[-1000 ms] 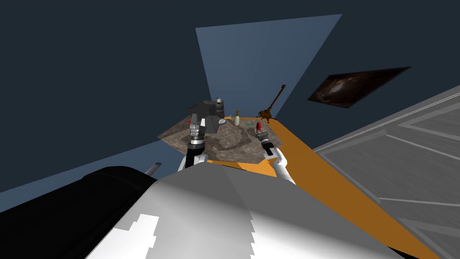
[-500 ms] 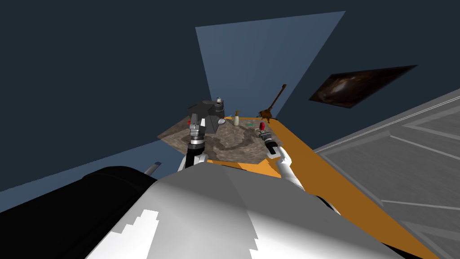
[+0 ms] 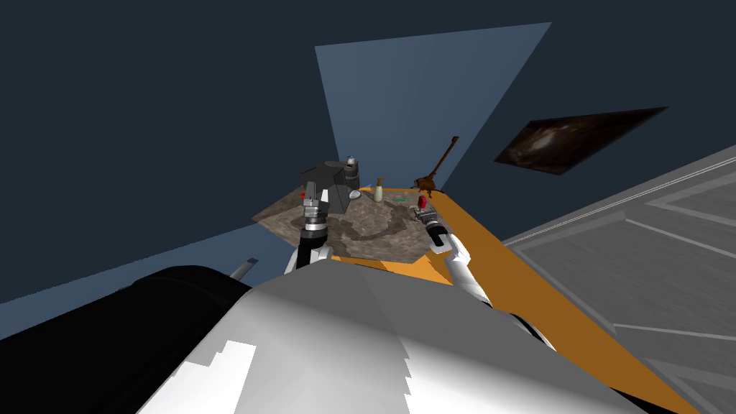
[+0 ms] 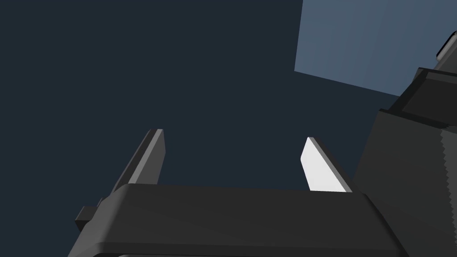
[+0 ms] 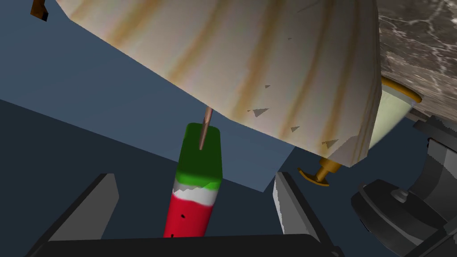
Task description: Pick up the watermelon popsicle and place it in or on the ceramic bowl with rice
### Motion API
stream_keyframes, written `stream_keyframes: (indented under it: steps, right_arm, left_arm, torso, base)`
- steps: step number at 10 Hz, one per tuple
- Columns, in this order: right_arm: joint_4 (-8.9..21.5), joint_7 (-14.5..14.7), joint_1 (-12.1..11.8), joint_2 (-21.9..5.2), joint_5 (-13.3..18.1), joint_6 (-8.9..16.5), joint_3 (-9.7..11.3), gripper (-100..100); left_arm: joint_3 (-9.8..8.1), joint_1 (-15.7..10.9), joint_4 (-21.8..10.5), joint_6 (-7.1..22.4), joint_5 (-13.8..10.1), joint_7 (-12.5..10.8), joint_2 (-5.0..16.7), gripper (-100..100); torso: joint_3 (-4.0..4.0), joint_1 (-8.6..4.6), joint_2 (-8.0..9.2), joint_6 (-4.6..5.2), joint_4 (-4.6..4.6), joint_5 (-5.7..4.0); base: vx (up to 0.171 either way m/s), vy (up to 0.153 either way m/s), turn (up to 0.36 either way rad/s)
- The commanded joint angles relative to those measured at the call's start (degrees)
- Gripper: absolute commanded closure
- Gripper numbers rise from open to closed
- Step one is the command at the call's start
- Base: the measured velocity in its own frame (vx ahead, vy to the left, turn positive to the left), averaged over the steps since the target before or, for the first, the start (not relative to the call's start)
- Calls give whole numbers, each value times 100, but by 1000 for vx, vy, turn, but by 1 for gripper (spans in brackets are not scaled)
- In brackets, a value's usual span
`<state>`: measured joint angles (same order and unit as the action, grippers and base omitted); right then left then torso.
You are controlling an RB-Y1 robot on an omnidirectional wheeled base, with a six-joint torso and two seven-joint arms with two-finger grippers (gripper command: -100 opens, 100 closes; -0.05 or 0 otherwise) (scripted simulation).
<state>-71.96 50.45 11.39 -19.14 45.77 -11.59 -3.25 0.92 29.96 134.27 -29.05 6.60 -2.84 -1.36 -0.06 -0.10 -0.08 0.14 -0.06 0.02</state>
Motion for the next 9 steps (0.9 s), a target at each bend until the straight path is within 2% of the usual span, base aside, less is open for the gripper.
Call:
stream_keyframes:
  steps: [1,3,4,5,9]
  right_arm:
    - [0,0,0,0,0,0,0,-100]
    - [0,0,0,0,0,0,0,-100]
    - [0,0,0,0,0,0,0,0]
    - [71,-179,179,-203,-47,183,110,-100]
    - [212,-536,536,-608,-142,549,330,-100]
  left_arm:
    - [0,0,0,0,0,0,0,0]
    - [0,0,0,0,0,0,0,0]
    - [0,0,0,0,0,0,0,0]
    - [0,0,0,0,0,0,0,0]
    - [0,-1,0,0,0,0,0,0]
  torso:
    - [0,0,0,0,0,0]
    - [0,0,0,0,0,0]
    - [0,0,0,0,0,0]
    - [0,0,0,0,0,0]
    - [19,-2,33,-1,8,0]
  base:
    - [0,0,0]
    - [0,0,0]
    - [0,0,0]
    - [-56,12,128]
    - [-91,-5,96]
